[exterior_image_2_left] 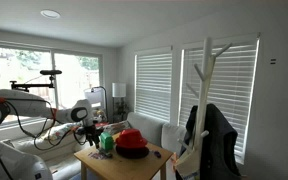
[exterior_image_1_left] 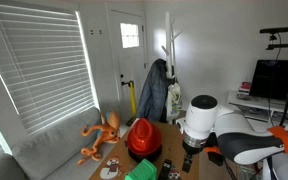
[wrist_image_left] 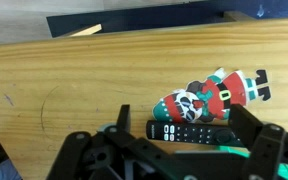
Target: Remove the orange hat from the black hat and then pick up the black hat and put it on top of the orange hat
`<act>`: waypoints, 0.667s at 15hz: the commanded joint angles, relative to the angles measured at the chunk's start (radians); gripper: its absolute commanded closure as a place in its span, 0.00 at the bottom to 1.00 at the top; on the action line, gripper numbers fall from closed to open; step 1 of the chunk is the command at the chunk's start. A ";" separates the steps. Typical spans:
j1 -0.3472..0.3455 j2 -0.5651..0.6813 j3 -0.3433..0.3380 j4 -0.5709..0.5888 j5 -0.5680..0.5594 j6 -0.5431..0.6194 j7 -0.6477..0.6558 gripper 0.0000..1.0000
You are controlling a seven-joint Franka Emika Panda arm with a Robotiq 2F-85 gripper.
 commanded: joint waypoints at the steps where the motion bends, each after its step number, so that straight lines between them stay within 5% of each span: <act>1: 0.023 0.006 -0.022 0.002 -0.017 -0.003 0.014 0.00; 10: -0.003 -0.001 -0.045 0.013 -0.041 0.003 0.004 0.00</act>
